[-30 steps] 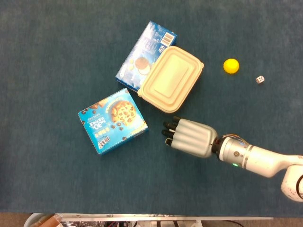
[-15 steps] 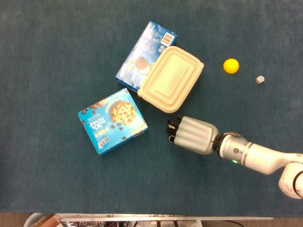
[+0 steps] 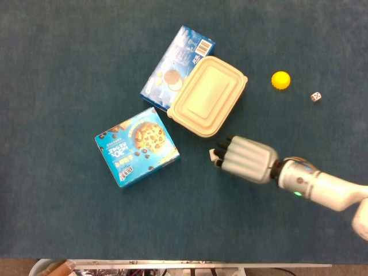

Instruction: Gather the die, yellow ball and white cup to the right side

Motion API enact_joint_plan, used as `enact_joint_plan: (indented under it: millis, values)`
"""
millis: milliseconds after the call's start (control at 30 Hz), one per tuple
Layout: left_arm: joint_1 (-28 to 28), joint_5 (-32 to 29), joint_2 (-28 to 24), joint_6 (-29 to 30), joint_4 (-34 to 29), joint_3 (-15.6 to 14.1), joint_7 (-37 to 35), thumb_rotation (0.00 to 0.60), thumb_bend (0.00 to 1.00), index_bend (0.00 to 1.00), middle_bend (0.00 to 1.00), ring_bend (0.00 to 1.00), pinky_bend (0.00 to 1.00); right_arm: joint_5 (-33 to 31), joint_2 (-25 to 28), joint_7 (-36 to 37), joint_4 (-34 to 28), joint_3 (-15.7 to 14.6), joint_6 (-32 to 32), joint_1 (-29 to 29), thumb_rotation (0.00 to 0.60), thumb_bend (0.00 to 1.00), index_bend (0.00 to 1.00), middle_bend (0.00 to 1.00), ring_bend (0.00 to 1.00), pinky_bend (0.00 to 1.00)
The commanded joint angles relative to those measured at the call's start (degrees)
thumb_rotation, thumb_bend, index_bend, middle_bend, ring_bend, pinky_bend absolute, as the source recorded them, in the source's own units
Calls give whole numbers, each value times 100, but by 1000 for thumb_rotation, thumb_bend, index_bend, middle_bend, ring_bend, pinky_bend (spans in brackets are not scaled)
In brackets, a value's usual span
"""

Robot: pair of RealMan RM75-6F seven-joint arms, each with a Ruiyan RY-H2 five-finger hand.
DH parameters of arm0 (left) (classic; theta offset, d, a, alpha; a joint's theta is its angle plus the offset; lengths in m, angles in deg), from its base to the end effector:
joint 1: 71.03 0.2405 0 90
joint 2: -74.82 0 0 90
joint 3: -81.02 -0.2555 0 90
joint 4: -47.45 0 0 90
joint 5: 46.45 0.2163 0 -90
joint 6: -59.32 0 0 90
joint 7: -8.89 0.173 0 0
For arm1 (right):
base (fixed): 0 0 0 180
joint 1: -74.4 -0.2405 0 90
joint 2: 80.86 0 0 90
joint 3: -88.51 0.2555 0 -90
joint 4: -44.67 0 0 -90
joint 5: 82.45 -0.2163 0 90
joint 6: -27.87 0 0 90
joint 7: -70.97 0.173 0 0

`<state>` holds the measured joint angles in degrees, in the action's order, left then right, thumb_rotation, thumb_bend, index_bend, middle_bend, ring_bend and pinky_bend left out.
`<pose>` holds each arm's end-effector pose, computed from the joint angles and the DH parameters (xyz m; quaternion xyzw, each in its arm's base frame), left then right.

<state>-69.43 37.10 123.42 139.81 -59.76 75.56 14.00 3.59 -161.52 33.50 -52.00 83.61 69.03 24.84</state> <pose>-0.3234 0.1370 0.1827 -0.6081 -0.4665 -0.2447 0.5940 -0.1163 -0.2655 -0.0722 0.9478 -0.0538 0.2191 0.2252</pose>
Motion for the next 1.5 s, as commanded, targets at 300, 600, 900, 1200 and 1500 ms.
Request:
enact_joint_plan:
  millis: [300,600,900,1200,1500]
  values:
    - [-16,27,30,-20,-31,-4,43,499,293,334,380,329,183,284,242,305,-333,27,240,95,600,113,429,338,270,386]
    - [68,21,-5,69,-45,-41,32,501,293,334,380,329,183,-89,-393,53,172,180,-162,-62,600,113,420,338,273,386]
    - [73,48,3,76,-40,-43,31,501,293,334,380,329,183,-349,-562,-133,326,157,-240,-66,600,113,418,338,276,386]
    - [68,67,6,66,-26,-41,2,501,293,334,380,329,183,-378,-471,-12,319,53,-154,2,600,113,418,338,277,386]
    - [7,45,69,-54,38,-29,-15,500,293,334,380,329,183,-77,640,104,-466,-298,370,331,600,113,408,338,283,387]
